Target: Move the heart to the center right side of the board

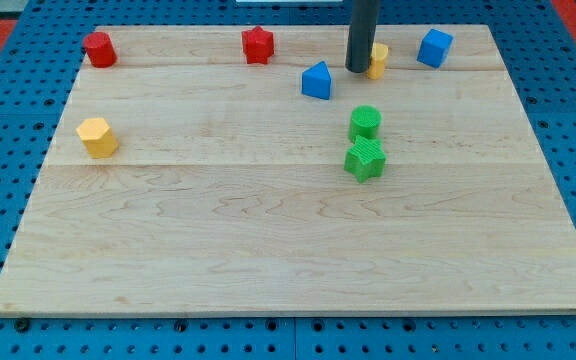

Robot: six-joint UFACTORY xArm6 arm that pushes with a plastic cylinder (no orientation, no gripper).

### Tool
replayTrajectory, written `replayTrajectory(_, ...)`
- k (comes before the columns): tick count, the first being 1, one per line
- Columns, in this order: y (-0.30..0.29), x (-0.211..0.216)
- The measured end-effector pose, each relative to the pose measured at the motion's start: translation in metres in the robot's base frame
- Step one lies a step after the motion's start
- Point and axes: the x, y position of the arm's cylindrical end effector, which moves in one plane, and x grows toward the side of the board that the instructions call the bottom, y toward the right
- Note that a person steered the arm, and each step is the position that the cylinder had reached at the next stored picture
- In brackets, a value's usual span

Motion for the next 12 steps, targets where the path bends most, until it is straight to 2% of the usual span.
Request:
replayTrajectory(1, -0.043, -0.005)
replayTrajectory(2, -0.06, -0.017)
replayTrajectory(3, -0.056, -0.038)
replayTrajectory(4, -0.037, -0.038)
replayTrajectory(6, 0.004, 0.06)
replayTrajectory(7, 0.002, 0.056)
replayTrajectory(9, -0.028, 0.014)
replayTrajectory(11, -0.035, -0.058)
replayTrajectory(12, 0.004, -0.06)
